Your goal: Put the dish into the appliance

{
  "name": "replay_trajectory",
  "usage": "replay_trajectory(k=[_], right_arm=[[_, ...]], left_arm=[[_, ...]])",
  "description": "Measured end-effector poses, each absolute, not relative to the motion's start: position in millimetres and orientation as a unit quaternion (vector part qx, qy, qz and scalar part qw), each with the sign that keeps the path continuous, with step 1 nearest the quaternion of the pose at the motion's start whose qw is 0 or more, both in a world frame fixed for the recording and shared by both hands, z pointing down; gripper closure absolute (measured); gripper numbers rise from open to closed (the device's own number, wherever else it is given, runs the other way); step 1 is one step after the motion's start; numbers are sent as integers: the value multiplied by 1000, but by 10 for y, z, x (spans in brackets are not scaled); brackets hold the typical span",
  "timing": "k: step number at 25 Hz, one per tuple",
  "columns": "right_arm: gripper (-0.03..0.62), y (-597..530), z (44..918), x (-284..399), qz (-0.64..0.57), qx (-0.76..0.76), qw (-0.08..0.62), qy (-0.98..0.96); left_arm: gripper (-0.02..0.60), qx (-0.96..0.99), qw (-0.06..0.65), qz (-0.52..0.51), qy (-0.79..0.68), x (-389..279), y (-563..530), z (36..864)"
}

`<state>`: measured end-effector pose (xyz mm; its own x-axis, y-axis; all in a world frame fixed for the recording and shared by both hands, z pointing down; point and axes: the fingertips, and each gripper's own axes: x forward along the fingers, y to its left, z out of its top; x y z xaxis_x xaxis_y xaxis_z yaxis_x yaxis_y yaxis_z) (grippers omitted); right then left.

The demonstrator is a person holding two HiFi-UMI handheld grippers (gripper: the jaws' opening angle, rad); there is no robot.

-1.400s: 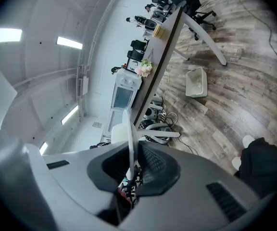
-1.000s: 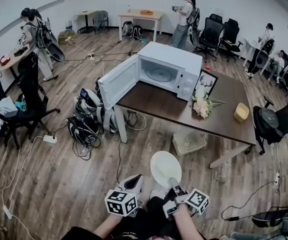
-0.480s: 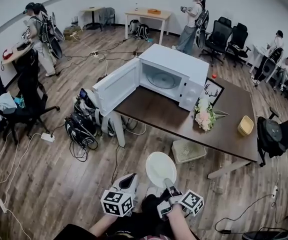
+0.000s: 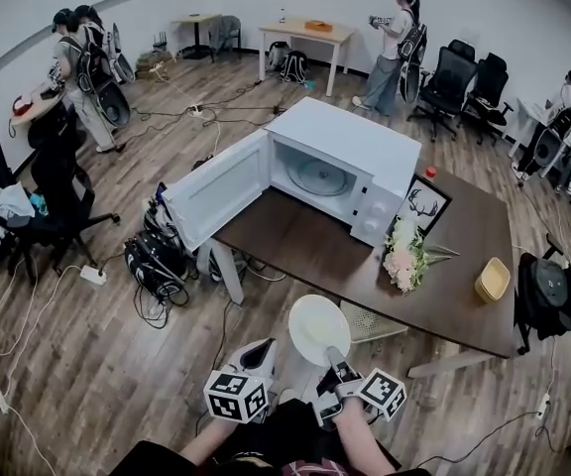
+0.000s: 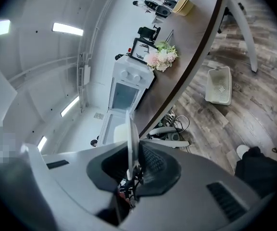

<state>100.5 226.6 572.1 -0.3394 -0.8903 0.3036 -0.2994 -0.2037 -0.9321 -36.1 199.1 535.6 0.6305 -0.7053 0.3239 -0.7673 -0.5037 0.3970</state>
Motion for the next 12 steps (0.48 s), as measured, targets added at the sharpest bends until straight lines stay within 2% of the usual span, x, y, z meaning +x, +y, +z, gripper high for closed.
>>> replay_trajectory(k=[12], right_arm=[[549, 1771, 5784, 1407, -589, -504, 246, 582]], left_arm=[[572, 856, 260, 55, -444, 73, 1395, 5415]])
